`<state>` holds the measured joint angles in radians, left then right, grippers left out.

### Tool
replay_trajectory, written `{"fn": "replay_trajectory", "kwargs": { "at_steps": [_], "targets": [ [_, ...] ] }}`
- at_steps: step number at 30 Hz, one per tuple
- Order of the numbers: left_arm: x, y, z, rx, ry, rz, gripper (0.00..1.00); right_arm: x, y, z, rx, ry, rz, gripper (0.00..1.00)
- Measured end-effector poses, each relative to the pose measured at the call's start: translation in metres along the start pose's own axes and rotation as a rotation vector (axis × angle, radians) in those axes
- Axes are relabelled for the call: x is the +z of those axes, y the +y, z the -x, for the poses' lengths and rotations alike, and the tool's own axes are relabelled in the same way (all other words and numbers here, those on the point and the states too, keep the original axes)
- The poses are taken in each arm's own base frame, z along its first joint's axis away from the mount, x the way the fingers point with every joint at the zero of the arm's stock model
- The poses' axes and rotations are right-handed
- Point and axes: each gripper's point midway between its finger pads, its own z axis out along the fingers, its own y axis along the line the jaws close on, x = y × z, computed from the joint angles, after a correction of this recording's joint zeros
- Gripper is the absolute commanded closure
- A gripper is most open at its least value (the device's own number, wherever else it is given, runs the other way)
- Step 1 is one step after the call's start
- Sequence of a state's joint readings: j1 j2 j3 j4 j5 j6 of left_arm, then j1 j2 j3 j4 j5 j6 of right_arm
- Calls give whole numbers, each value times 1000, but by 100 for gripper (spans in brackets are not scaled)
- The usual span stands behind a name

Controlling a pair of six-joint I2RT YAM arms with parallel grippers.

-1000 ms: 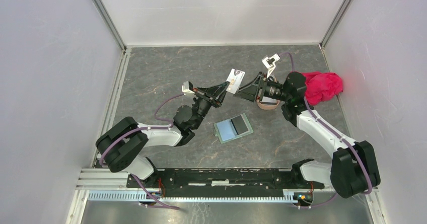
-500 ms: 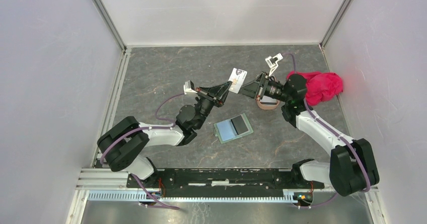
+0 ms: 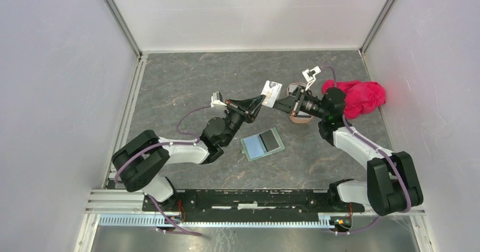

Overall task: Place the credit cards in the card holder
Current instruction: Place the credit card in the storage box.

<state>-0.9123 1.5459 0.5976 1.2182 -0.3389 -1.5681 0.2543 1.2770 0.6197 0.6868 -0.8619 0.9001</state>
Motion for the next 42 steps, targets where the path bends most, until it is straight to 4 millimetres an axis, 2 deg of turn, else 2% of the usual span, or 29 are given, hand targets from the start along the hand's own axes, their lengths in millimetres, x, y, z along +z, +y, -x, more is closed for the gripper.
{"fn": "replay_trajectory", "kwargs": {
  "at_steps": [2,5,7,9,13,17,22,24,27,30,33,37,42],
  "targets": [
    [-1,-2,0,1,-2,5,98,-3,-15,-3,-2,-6,-36,100],
    [-4,-29,5,-18,-17,-51,98,-11,-42,-3,7,-34,-117,100],
    [-7,-49,8,-34,-27,-94,98,-15,-51,-4,10,-44,-147,100],
    [-9,-60,9,-44,-29,-122,98,-15,-52,-4,2,-45,-150,100],
    [-10,-66,10,-34,-30,-132,98,-15,-46,0,-32,-53,-119,100],
    [-16,-76,10,63,-12,-153,98,-17,-30,3,-154,-38,-47,100],
    [-39,-106,8,309,42,-222,98,-27,0,2,-391,-2,63,100],
    [-52,-118,10,402,63,-261,98,-29,7,-1,-456,19,105,100],
    [-71,-125,10,549,116,-302,97,-31,11,-6,-528,56,147,100],
    [-82,-123,4,662,183,-313,95,-34,10,-8,-592,81,151,100],
    [-91,-111,-5,745,265,-304,92,-40,9,-9,-657,89,148,100],
    [-97,-78,-14,822,374,-250,94,-47,-1,-7,-700,96,127,100],
    [-102,-41,-22,837,478,-192,94,-57,-28,-5,-680,110,59,100]
  ]
}}
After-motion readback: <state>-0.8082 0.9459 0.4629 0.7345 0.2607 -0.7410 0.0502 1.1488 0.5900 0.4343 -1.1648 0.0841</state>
